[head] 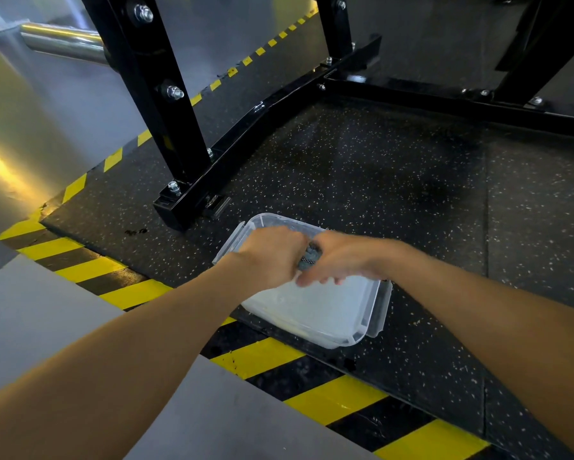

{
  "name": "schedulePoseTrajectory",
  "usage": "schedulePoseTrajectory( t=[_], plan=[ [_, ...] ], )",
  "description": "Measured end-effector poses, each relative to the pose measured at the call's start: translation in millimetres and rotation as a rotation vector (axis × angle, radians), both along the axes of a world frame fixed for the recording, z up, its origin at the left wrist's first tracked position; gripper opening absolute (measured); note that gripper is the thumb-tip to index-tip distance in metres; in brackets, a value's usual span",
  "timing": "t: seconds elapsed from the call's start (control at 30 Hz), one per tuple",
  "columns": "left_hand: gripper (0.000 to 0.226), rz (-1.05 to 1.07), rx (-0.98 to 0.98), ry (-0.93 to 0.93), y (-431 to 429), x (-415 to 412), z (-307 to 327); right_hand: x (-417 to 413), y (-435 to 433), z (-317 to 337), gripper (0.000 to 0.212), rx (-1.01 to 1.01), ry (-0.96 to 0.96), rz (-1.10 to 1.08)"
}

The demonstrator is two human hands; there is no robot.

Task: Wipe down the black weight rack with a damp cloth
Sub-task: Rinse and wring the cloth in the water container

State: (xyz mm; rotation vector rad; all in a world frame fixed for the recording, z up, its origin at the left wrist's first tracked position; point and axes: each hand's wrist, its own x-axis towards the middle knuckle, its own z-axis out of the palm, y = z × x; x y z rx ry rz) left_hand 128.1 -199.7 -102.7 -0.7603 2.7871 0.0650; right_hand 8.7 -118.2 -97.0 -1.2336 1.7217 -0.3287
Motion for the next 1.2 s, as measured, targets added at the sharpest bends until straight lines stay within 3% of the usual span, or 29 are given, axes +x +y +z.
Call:
schedulePoseTrajectory(
  t=[0.03,0.1,0.23,0.33,0.47,0.57,0.67,0.73,0.83,0.93,1.03,1.1,1.2],
  plan=[
    [0.031,-0.027,-0.044,-0.013,-1,-1,1,-3,-1,2,0.035,0.063,-0.178,-0.088],
    [0.038,-0.066,-0.104,-0.007,0,-4,4,-7,-2,5,0.034,0.129,-0.331,-0.146],
    [0.036,-0.177,-0.197,-0.002,-1,-9,5,-6,-2,0,0.017,0.152,-0.305,-0.148],
    [0.030,-0.138,-0.160,0.009,1,-11,6,2,-4,-5,0.004,0.053,0.035,-0.100],
    [0.008,0.050,0.126,-0.004,4,-12,0,4,2,-5,0.019,-0.113,0.500,0.122],
    [0.033,0.200,0.401,0.010,2,-11,-6,8,7,-4,0.009,-0.204,0.804,0.299],
    [0.026,0.335,0.648,-0.102,3,-10,4,15,7,-5,0.012,-0.378,1.066,0.467],
    [0.028,0.397,0.771,-0.118,2,-8,8,14,7,-5,0.013,-0.416,1.114,0.514],
    [0.028,0.375,0.716,-0.034,0,-6,4,8,2,-6,0.003,-0.305,0.936,0.408],
    [0.008,0.223,0.329,0.055,2,-6,3,-2,-3,1,0.026,-0.018,0.344,0.151],
    [0.032,0.059,-0.058,0.024,3,-4,10,-11,-1,14,0.045,0.143,-0.204,-0.080],
    [0.041,-0.055,-0.176,0.028,2,-6,11,-13,-1,15,0.034,0.177,-0.307,-0.097],
    [0.044,-0.153,-0.275,0.048,3,-10,14,-11,0,11,0.019,0.173,-0.286,-0.106]
  ],
)
